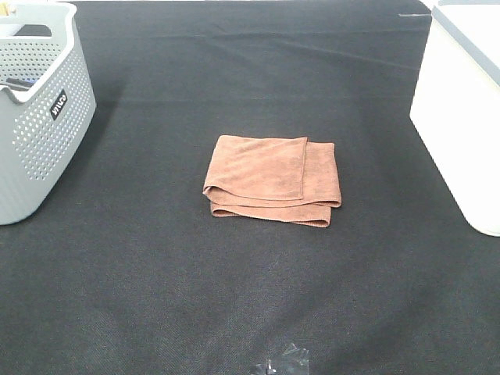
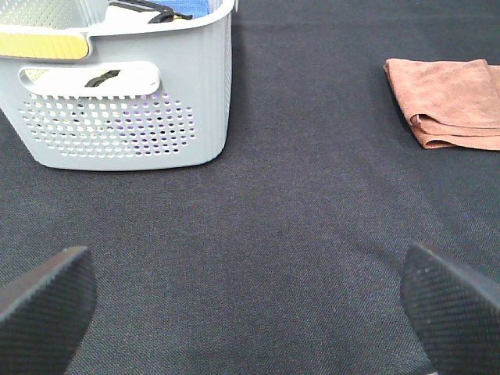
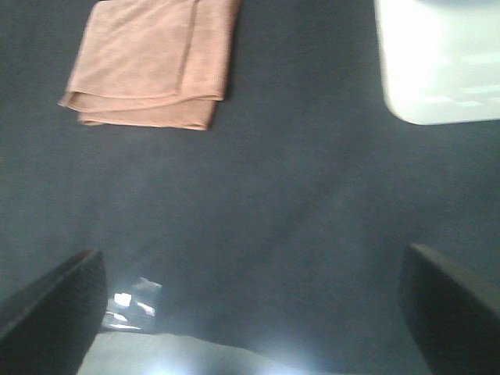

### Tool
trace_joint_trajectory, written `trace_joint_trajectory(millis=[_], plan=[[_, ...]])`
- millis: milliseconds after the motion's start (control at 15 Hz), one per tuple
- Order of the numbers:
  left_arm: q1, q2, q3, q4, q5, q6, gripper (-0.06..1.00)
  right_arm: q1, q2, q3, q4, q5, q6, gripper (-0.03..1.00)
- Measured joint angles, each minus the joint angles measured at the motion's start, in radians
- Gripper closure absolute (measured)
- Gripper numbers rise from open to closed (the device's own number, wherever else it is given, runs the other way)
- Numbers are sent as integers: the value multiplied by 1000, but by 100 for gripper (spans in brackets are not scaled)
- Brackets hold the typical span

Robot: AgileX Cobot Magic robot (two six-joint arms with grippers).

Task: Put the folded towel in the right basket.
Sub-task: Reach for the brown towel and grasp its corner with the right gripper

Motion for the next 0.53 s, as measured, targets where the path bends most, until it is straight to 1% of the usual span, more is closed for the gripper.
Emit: trace_joint_trajectory(millis=[133,267,333,400,467,533], plan=[[0,0,0,0,0,0,-5,0,174,-113,46,2,-35,0],[0,0,0,0,0,0,-5,0,298,-185,103,-4,-96,0],[0,0,0,0,0,0,-5,0,349,-209,152,-17,-142,0],[0,0,0,0,0,0,-5,0,407,-231,245,-36,-205,0],[0,0,0,0,0,0,-5,7,452,-245,294,-49,-230,0],[0,0,0,0,0,0,-5,36,496,-264,317,-63,-239,0]])
